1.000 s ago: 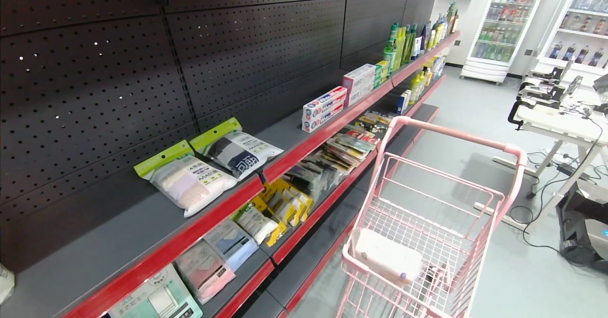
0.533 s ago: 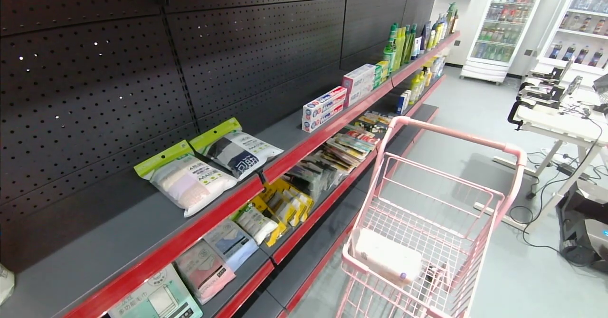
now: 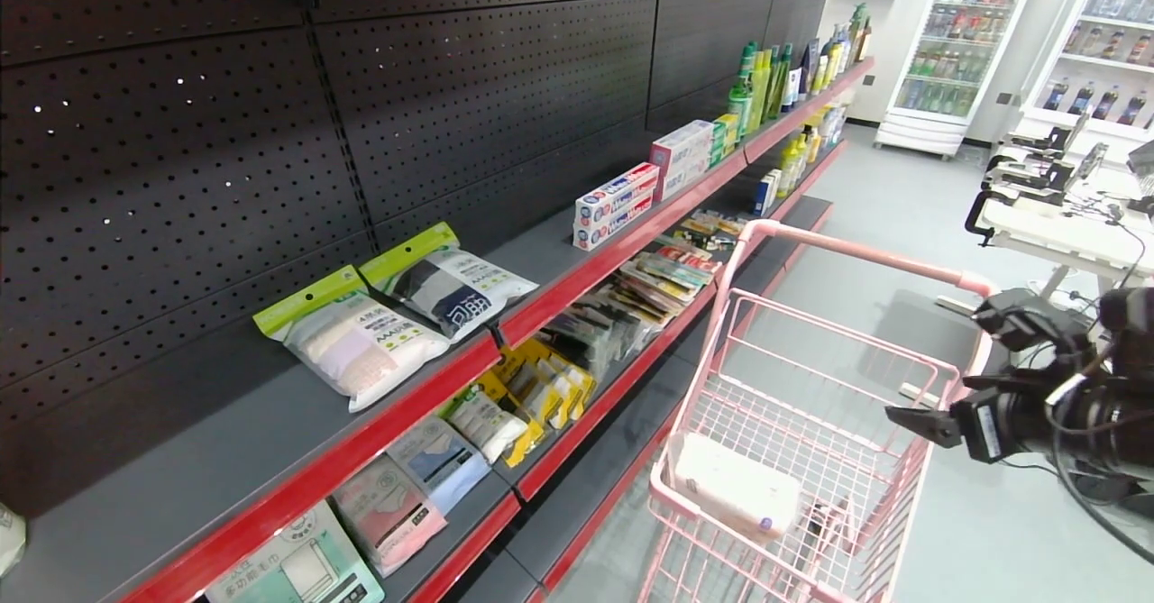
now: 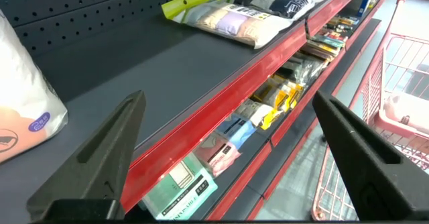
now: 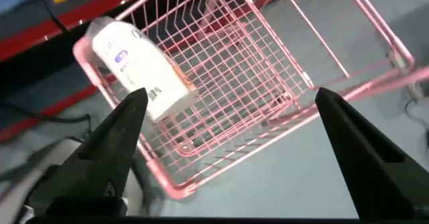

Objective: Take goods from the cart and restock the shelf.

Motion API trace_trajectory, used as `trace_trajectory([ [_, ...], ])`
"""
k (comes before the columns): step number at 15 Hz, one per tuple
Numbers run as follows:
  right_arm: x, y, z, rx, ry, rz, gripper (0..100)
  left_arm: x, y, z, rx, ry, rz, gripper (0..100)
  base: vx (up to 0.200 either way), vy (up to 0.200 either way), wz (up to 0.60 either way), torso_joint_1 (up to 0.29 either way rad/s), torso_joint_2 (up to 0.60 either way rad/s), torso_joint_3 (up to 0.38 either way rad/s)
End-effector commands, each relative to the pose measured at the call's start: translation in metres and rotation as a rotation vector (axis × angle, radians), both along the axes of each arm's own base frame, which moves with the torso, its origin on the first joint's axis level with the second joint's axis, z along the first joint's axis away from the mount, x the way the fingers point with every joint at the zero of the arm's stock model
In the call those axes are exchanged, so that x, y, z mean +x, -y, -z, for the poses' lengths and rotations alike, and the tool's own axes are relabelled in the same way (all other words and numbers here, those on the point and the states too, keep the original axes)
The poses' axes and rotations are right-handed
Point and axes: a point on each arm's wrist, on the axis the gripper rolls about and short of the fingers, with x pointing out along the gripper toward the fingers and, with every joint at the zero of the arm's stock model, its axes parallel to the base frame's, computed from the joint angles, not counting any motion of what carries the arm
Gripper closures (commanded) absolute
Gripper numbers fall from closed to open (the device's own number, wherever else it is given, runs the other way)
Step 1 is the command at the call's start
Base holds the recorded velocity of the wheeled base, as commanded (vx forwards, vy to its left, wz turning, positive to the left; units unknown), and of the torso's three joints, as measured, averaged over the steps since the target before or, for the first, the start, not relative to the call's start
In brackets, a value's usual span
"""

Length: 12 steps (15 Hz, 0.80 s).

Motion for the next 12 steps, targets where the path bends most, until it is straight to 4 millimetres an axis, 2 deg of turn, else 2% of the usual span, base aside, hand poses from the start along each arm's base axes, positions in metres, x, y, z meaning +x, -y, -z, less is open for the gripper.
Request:
trace_trajectory([
  [1, 0.046, 0.009, 0.082, -0.058, -0.122, -0.2, 0, 0.0, 0.0, 0.0, 0.0, -0.001, 0.0, 0, 0.0, 0.0, 0.0, 0.0, 0.0, 0.0],
  [3, 0.054, 0.006, 0.097, -0.053, -0.148, -0.258, 0, 0.0, 0.0, 0.0, 0.0, -0.001, 0.0, 0, 0.0, 0.0, 0.0, 0.0, 0.0, 0.0],
  [4, 0.062, -0.003, 0.11, -0.056, -0.164, -0.31, 0, 0.0, 0.0, 0.0, 0.0, -0.001, 0.0, 0, 0.0, 0.0, 0.0, 0.0, 0.0, 0.0],
  [6, 0.075, -0.022, 0.123, -0.06, -0.163, -0.374, 0, 0.0, 0.0, 0.0, 0.0, -0.001, 0.0, 0, 0.0, 0.0, 0.0, 0.0, 0.0, 0.0],
  [9, 0.094, -0.037, 0.137, -0.057, -0.15, -0.406, 0, 0.0, 0.0, 0.0, 0.0, -0.001, 0.0, 0, 0.0, 0.0, 0.0, 0.0, 0.0, 0.0],
  [12, 0.1, -0.042, 0.148, -0.066, -0.165, -0.423, 0, 0.0, 0.0, 0.0, 0.0, -0.001, 0.0, 0, 0.0, 0.0, 0.0, 0.0, 0.0, 0.0],
])
